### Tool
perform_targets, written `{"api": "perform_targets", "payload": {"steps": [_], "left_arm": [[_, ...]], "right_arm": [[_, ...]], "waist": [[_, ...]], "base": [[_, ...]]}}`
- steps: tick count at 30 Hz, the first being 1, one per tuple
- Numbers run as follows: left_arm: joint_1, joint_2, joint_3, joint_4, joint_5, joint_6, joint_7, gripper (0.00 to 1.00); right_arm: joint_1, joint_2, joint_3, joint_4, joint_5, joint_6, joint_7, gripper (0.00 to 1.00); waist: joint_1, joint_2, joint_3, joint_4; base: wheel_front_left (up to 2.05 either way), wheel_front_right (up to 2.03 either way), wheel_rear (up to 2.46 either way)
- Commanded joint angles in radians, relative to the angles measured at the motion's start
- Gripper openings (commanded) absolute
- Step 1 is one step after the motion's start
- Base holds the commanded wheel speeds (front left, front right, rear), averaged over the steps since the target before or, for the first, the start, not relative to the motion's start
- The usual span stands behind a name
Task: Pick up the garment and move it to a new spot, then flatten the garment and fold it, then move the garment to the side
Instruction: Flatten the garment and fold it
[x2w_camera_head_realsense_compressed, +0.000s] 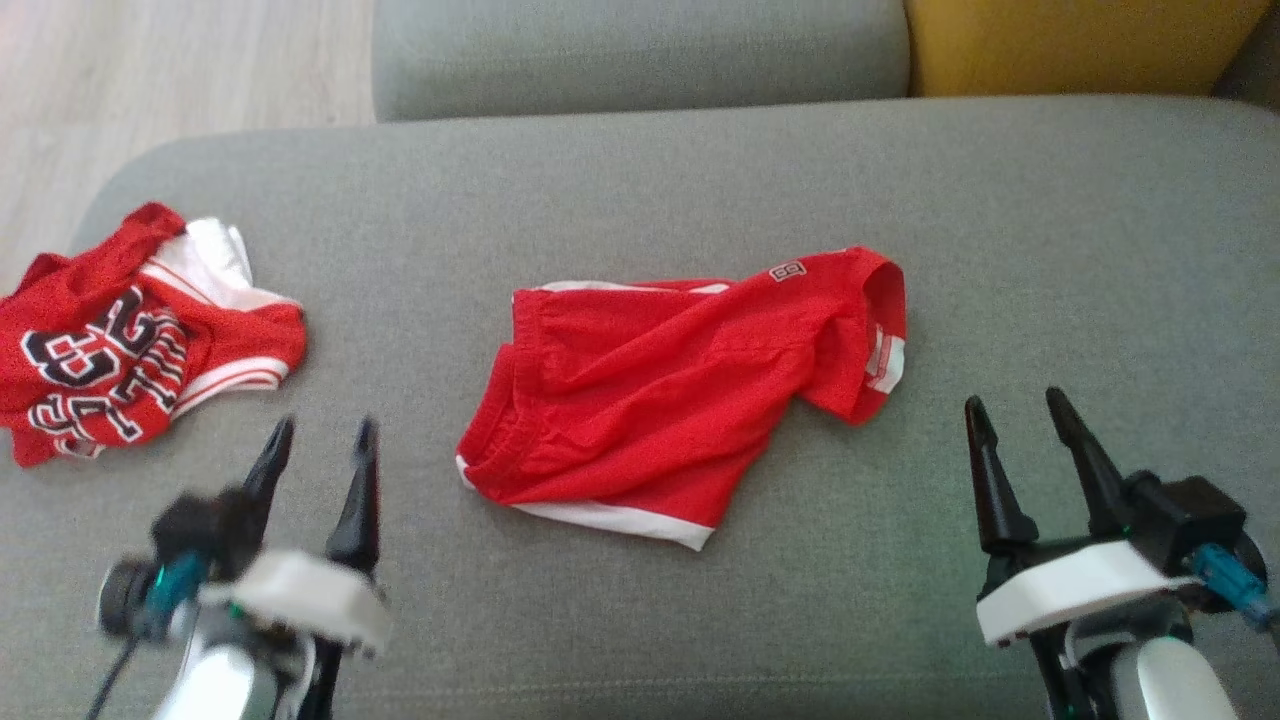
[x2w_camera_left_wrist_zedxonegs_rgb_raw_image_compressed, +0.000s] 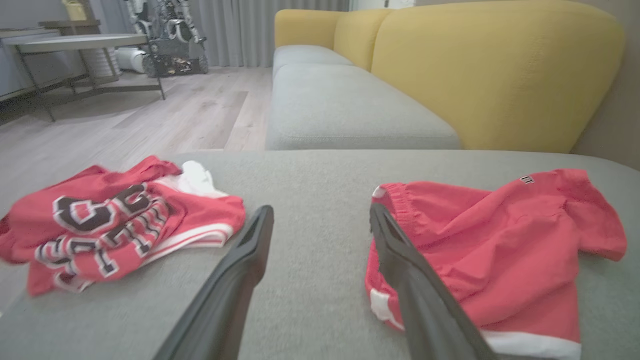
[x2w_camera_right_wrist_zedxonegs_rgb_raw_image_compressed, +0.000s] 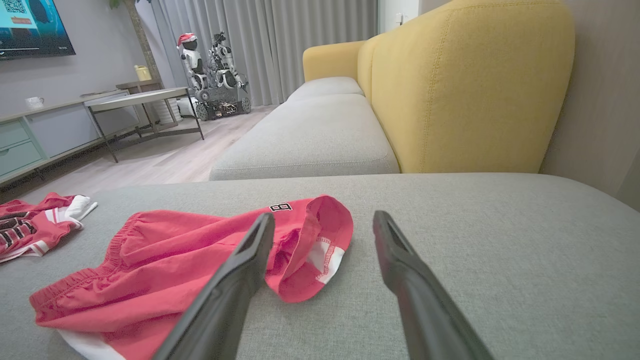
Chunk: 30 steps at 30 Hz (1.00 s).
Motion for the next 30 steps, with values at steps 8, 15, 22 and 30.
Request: {"api": "perform_targets", "payload": {"steps": [8,15,22,30], "left_arm": [[-0.377,-0.018,-0.024,0.107,-0.029,-0.097,0.111,1.00],[-0.545,-0.046,-0.027,0.354,-0.102,-0.183,0.197,1.00],[-0.636,-0.057,-0.030,0.528,-0.146,-0.246,0.237,1.00],[-0.686,-0.066,-0.046,0.610,-0.176,-0.286,0.236,0.00]], "right_arm": [[-0.113,-0.005,0.052,-0.070,-0.002,-0.001,-0.008,1.00],[-0.147,-0.005,0.095,-0.062,0.001,-0.001,-0.022,1.00],[-0.149,-0.005,0.092,-0.045,0.015,-0.001,-0.043,1.00],[-0.169,-0.005,0.089,-0.034,0.016,-0.001,-0.058,1.00]], "waist": [[0.0001,0.0000,0.138,-0.047],[0.0001,0.0000,0.214,-0.131],[0.0001,0.0000,0.241,-0.169],[0.0001,0.0000,0.245,-0.174]], "base": [[0.00,0.00,0.00],[0.00,0.00,0.00],[0.00,0.00,0.00],[0.00,0.00,0.00]]}}
